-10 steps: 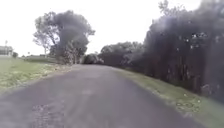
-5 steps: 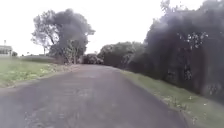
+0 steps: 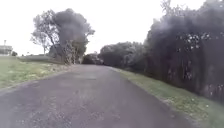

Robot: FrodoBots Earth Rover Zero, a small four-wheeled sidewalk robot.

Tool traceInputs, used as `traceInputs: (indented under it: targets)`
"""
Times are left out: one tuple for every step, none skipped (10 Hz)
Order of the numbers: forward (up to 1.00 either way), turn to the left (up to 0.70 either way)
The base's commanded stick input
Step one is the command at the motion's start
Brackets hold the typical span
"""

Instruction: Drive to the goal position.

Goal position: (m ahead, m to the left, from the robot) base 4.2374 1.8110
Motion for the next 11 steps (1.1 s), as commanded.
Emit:
traceInputs:
  targets:
    - [0.08, 0.0]
    - [0.08, 0.0]
    - [0.08, 0.0]
    - [0.08, 0.0]
    - [0.08, 0.0]
    - [0.08, 0.0]
    - [0.08, 0.0]
    - [0.08, 0.0]
    - [0.08, 0.0]
    - [0.07, 0.0]
    - [0.08, 0.0]
